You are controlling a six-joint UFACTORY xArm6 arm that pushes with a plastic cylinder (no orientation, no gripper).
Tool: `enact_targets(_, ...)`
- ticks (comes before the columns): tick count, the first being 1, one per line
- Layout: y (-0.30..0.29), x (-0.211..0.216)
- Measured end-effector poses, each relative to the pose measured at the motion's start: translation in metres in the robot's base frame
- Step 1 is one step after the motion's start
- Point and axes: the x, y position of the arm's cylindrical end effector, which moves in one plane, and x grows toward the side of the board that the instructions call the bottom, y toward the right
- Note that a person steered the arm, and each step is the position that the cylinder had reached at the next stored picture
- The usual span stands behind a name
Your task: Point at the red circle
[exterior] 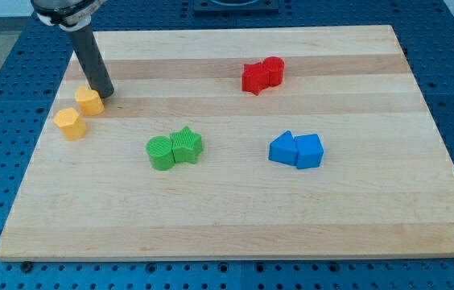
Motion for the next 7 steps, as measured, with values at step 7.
enact_targets(7, 0.268, 0.05)
